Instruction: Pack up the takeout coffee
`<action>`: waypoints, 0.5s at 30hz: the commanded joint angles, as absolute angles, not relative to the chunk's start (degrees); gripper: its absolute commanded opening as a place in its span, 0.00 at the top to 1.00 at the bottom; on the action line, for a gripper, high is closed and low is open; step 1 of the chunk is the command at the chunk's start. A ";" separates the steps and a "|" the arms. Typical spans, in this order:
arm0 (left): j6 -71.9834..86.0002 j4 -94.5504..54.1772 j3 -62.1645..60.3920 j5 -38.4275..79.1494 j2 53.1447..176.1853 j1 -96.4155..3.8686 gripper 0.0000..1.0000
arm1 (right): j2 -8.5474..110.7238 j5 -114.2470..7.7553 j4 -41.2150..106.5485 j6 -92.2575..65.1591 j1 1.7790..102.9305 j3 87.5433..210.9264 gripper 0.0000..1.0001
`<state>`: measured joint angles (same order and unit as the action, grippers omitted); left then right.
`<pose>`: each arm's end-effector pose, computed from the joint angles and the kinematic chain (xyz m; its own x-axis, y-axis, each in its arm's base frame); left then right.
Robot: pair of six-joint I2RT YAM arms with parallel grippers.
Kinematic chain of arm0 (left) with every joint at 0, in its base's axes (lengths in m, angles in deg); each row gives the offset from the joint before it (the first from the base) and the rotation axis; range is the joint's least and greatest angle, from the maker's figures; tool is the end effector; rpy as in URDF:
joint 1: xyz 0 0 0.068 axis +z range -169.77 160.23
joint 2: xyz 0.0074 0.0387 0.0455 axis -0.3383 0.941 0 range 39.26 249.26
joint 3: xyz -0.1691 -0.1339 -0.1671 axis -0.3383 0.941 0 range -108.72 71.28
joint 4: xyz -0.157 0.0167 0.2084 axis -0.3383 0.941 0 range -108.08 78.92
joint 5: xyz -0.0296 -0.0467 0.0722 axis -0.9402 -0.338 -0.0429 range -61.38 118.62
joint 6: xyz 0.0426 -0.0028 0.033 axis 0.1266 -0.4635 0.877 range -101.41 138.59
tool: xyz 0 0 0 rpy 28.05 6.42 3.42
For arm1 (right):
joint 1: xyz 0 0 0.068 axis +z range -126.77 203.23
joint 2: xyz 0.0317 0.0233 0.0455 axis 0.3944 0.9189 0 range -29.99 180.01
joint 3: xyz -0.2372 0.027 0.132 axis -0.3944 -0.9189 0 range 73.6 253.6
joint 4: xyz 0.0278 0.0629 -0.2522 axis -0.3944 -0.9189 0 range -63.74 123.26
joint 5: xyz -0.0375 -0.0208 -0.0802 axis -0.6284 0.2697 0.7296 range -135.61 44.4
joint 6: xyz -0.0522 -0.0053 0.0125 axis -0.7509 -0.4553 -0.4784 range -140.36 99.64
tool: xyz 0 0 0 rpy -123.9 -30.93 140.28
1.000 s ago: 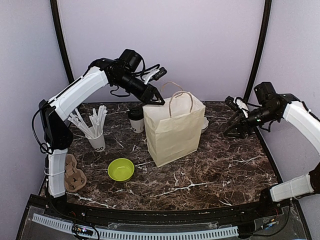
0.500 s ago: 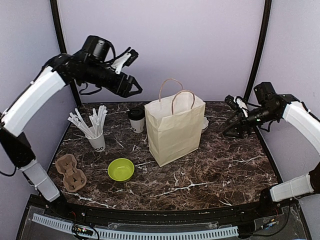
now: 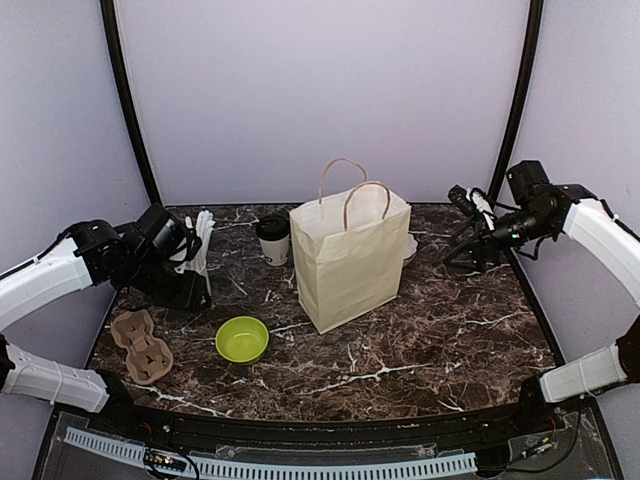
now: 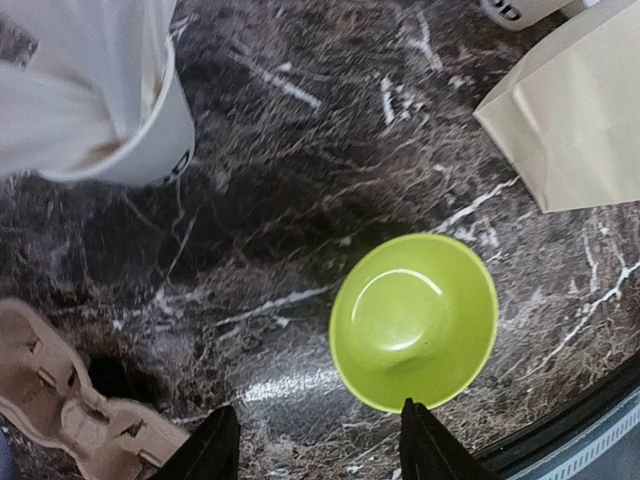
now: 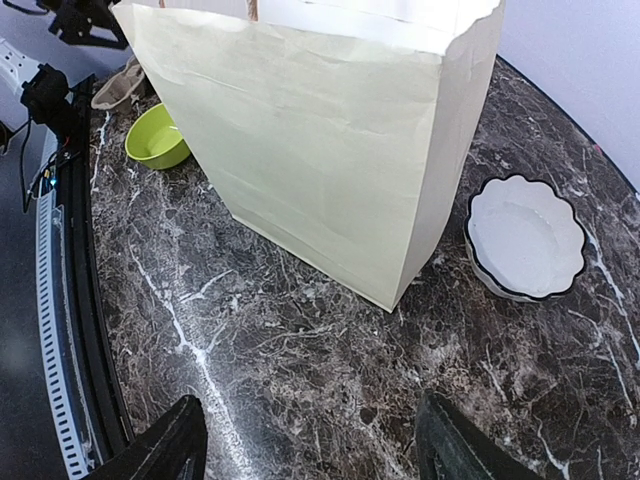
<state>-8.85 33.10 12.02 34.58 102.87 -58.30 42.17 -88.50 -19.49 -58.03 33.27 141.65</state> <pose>0.1693 -0.1300 0.3010 -0.8367 0.0804 -0.5418 0.2119 0.9597 -0.1848 0.2346 0.0662 0.3233 -0.3508 -0.5168 -0.7809 -0.8950 0.4304 0.1172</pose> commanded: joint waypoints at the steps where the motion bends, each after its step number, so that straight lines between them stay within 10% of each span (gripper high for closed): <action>1: -18.34 33.52 18.21 36.56 99.86 -58.44 0.41 | 42.50 -89.82 -19.52 -59.25 33.07 143.08 0.28; 15: -32.66 36.41 31.26 41.05 103.35 -59.85 0.36 | 42.76 -89.90 -19.51 -59.44 33.03 142.55 0.29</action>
<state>-26.97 35.76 28.76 39.67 102.94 -59.59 42.19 -88.91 -19.51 -58.89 33.27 141.65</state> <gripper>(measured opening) 0.642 0.715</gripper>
